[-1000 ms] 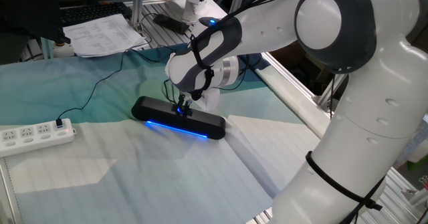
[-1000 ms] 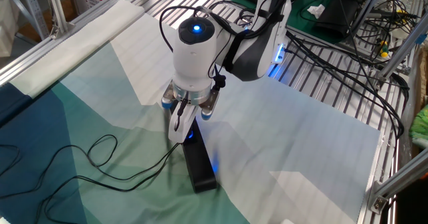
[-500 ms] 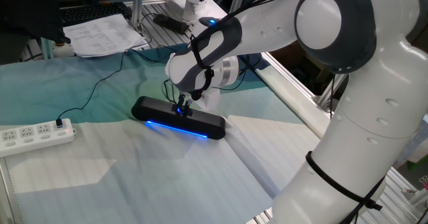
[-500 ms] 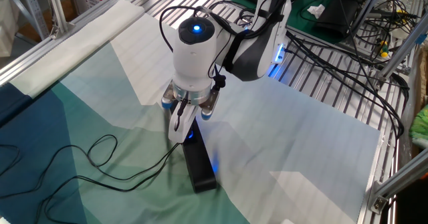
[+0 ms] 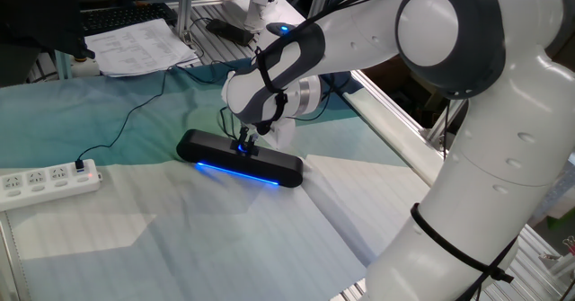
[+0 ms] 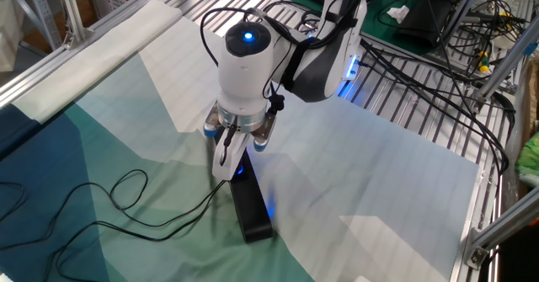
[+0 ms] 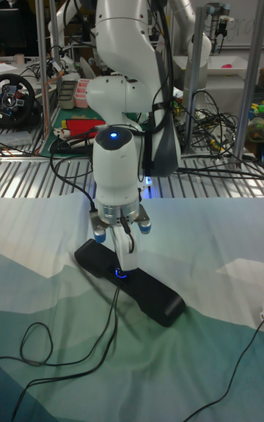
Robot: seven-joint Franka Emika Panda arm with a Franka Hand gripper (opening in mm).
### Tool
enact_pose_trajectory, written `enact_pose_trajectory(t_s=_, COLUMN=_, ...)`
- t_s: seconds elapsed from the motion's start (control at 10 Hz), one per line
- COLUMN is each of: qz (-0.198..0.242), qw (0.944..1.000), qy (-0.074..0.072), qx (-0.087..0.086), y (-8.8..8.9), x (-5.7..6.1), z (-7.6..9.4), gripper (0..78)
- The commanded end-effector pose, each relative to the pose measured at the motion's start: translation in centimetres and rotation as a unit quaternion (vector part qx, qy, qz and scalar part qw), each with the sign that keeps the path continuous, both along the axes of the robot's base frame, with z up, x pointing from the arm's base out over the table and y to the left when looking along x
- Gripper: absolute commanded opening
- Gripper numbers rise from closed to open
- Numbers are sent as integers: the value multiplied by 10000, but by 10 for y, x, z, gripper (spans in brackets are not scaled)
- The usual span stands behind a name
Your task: Turn the knob to decrease the volume of the speaker
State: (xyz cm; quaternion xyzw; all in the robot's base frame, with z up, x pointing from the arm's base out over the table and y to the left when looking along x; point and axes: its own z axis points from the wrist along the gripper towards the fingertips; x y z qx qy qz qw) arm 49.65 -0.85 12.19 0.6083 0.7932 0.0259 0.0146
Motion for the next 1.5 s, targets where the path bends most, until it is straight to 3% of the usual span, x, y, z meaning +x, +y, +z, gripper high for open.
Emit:
enact_pose_trajectory(t_s=0.1, qz=611, qw=9976, qy=261, qx=-200, y=0, x=0, z=0, gripper=15)
enact_pose_trajectory(t_s=0.5, qz=1041, qw=9941, qy=231, qx=-206, y=0, x=0, z=0, gripper=15)
enact_pose_trajectory(t_s=0.8, qz=1518, qw=9879, qy=208, qx=-221, y=0, x=0, z=0, gripper=15)
enact_pose_trajectory(t_s=1.1, qz=2055, qw=9782, qy=197, qx=-229, y=0, x=0, z=0, gripper=15)
enact_pose_trajectory(t_s=1.2, qz=2058, qw=9781, qy=197, qx=-229, y=0, x=0, z=0, gripper=15)
enact_pose_trajectory(t_s=1.5, qz=2858, qw=9578, qy=192, qx=-248, y=0, x=0, z=0, gripper=15)
